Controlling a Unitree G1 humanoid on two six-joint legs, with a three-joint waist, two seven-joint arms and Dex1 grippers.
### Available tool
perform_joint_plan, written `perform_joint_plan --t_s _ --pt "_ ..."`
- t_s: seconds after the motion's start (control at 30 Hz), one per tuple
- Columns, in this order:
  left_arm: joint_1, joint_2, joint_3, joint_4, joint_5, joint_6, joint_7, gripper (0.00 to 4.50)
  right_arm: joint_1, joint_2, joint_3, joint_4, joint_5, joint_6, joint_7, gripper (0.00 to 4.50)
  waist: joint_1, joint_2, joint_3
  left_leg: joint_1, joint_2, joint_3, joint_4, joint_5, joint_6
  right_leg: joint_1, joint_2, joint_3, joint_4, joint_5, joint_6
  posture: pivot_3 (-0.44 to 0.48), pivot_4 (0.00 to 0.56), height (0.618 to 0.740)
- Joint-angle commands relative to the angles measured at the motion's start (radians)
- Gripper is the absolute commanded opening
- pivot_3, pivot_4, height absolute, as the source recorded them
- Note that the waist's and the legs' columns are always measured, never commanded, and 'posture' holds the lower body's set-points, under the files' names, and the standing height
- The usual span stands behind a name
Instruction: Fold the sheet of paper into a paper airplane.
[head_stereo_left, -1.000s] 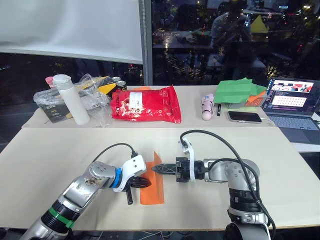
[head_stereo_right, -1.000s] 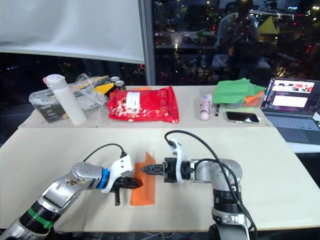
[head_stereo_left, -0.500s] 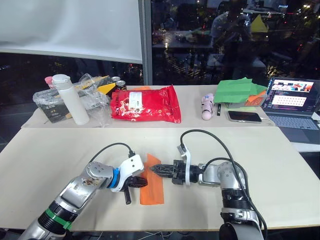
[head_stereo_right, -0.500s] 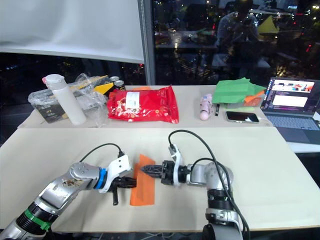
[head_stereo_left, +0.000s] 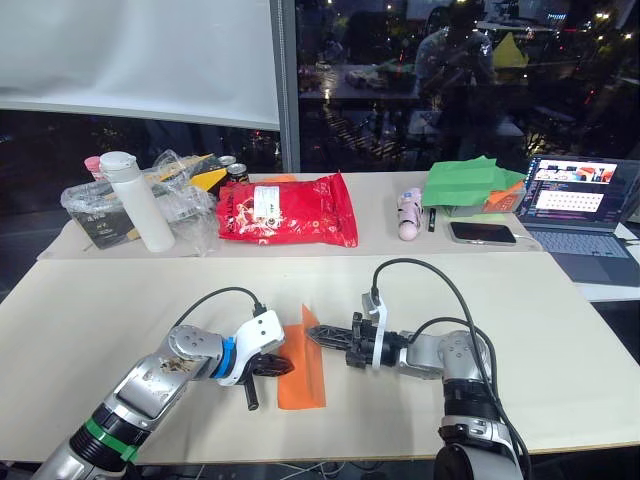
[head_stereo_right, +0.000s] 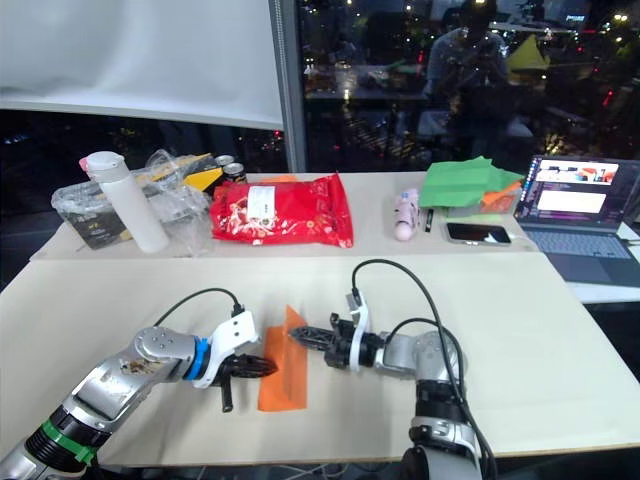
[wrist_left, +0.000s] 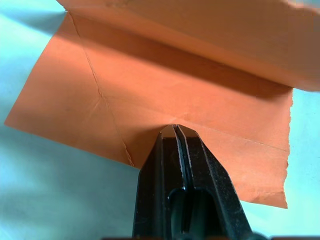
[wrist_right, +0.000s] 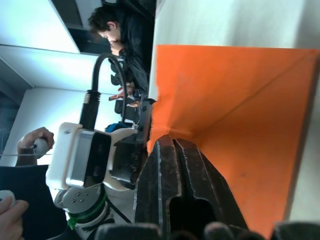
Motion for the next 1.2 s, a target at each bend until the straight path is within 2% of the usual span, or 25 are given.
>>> perform_joint_plan --t_s 0.03,0.2,0.37,0.47,0.67,0.93,1.07,1.2 --pt "0.004 0.019 0.047 0.012 -0.018 0.018 0.000 0.00 0.039 -0.026 0.060 -0.011 -0.049 -0.029 -0.039 0.02 0.000 0.000 0.000 0.000 0.000 0.000 0.000 0.000 0.000 0.000 0.000 0.000 0.000 0.000 0.000 0.000 0.150 0.719" --pt "-0.003 0.011 0.171 0.002 -0.131 0.041 -0.030 0.00 0.046 -0.045 0.180 -0.004 -0.096 -0.102 -0.041 0.02 -0.005 -0.002 0.000 -0.001 0.000 0.000 0.000 0.000 0.000 0.000 0.000 0.000 0.000 0.002 0.004 0.000 0.150 0.719" --pt "-0.025 0.010 0.227 0.017 -0.183 0.059 -0.029 0.00 0.054 -0.131 0.411 -0.064 -0.198 -0.218 -0.033 0.02 -0.006 -0.006 -0.001 0.002 0.000 -0.001 0.000 0.000 0.000 0.000 0.000 0.000 0.000 0.000 0.000 0.000 0.150 0.719" --pt "-0.030 0.028 0.245 0.039 -0.193 0.047 -0.040 0.00 0.053 -0.201 0.563 -0.117 -0.269 -0.299 -0.014 0.02 -0.004 -0.007 -0.001 0.003 0.000 -0.001 0.000 0.000 0.000 0.000 0.000 0.000 -0.001 0.000 -0.001 0.000 0.150 0.719" --pt "-0.029 0.023 0.224 0.056 -0.180 0.006 -0.037 0.00 0.033 -0.293 0.716 -0.191 -0.362 -0.414 0.017 0.02 0.006 -0.009 0.000 0.000 0.000 -0.001 0.001 0.000 -0.001 0.000 -0.001 0.000 -0.003 -0.001 -0.001 0.000 0.150 0.719" --pt "-0.060 -0.074 0.154 0.103 -0.131 -0.046 0.017 0.00 0.014 -0.379 0.824 -0.254 -0.469 -0.548 0.051 0.02 0.029 -0.004 0.002 -0.002 0.000 0.000 0.000 0.000 0.000 -0.001 0.000 0.000 -0.003 -0.001 -0.001 0.000 0.150 0.719" --pt "-0.066 -0.122 0.086 0.135 -0.077 -0.070 0.042 0.00 0.014 -0.389 0.806 -0.275 -0.487 -0.547 0.045 0.02 0.033 -0.005 0.002 -0.003 -0.001 0.000 0.001 0.000 0.000 -0.001 -0.001 0.000 -0.004 0.000 -0.001 0.000 0.150 0.719" --pt "-0.042 -0.119 0.032 0.129 -0.042 -0.081 0.036 0.00 0.013 -0.396 0.760 -0.311 -0.474 -0.531 0.043 0.02 0.033 -0.005 0.002 -0.004 -0.001 -0.001 0.000 0.000 0.000 -0.001 -0.001 0.000 -0.004 0.002 0.004 0.000 0.150 0.719"
